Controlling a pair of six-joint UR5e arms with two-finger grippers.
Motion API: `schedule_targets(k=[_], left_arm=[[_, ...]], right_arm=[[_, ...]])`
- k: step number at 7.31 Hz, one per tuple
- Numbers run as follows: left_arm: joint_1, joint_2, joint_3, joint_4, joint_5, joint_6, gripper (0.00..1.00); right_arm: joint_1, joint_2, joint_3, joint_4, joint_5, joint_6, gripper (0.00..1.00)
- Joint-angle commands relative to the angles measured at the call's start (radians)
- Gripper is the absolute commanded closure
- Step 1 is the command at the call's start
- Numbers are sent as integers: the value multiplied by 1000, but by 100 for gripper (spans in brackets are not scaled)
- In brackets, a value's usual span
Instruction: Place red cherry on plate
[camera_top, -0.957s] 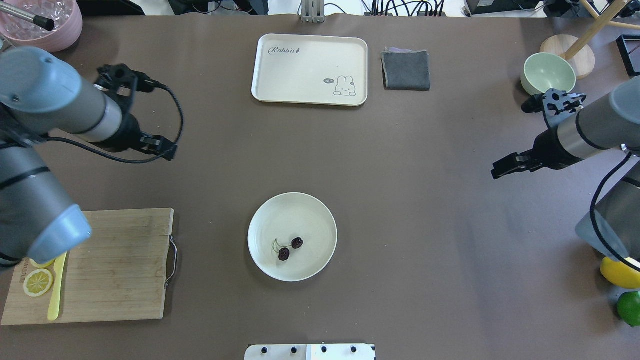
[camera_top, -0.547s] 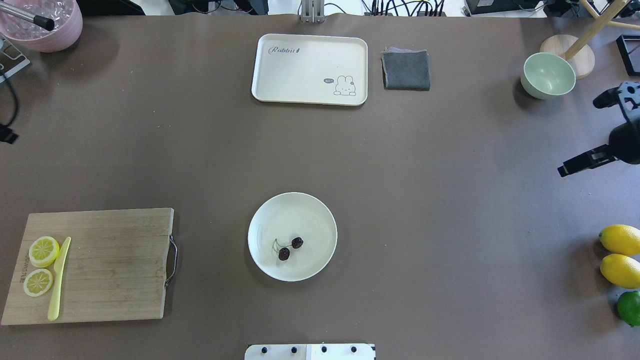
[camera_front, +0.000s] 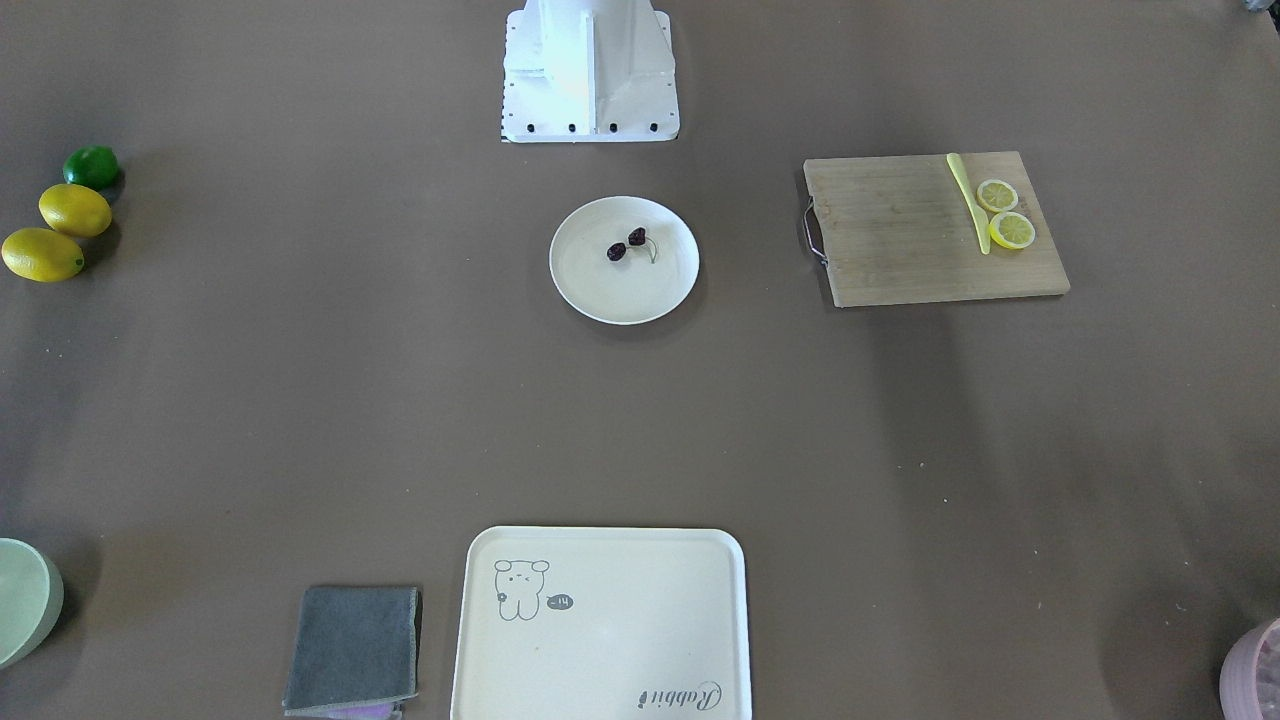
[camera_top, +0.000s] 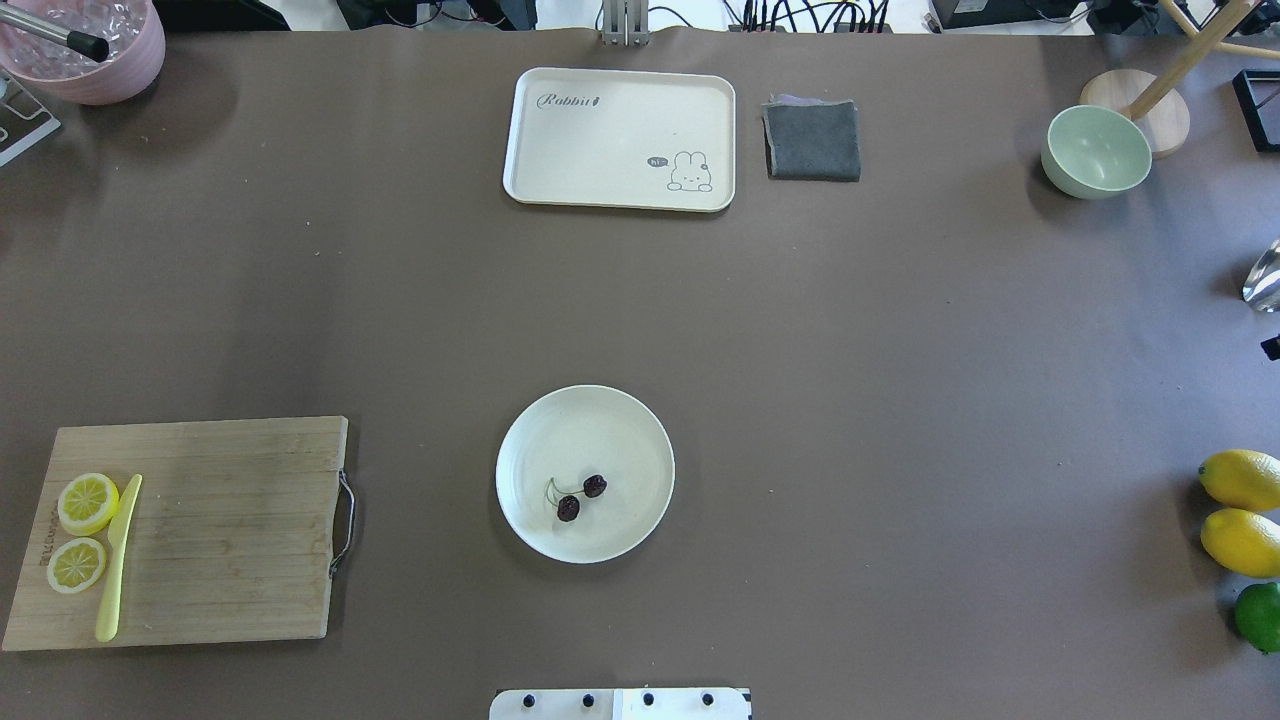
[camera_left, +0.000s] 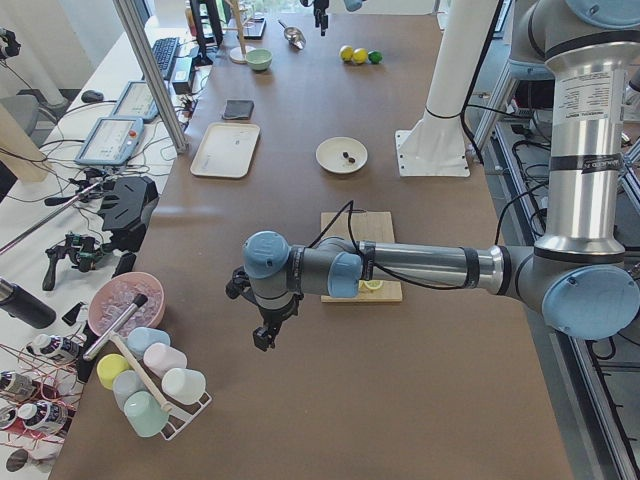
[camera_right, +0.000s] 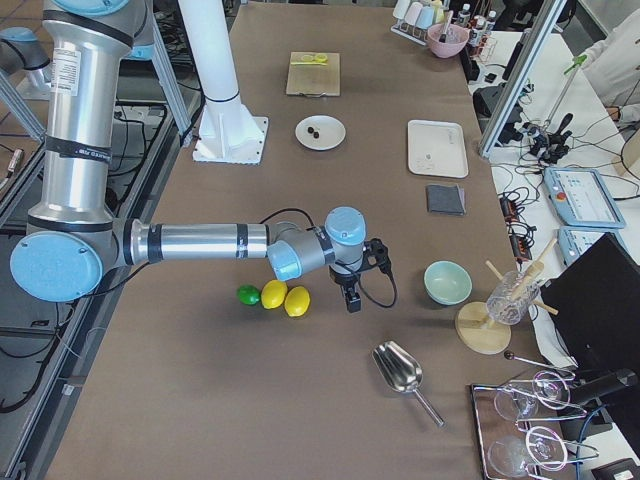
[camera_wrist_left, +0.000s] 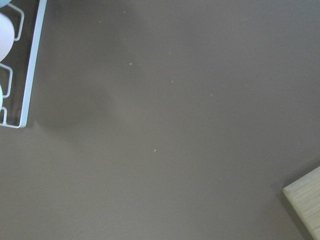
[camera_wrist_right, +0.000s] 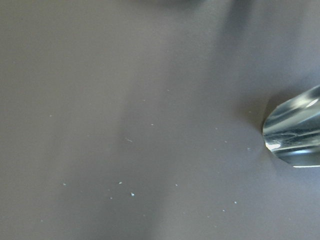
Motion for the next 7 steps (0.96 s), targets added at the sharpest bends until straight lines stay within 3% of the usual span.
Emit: schedule_targets(k=[1, 7], left_arm=[[-6, 9, 37, -6, -1, 8, 2], [-11, -2, 3, -4, -4, 5, 2]], right_arm=[[55, 0, -27, -15, -5, -39, 0], [130, 1, -20, -26, 8, -39, 0]])
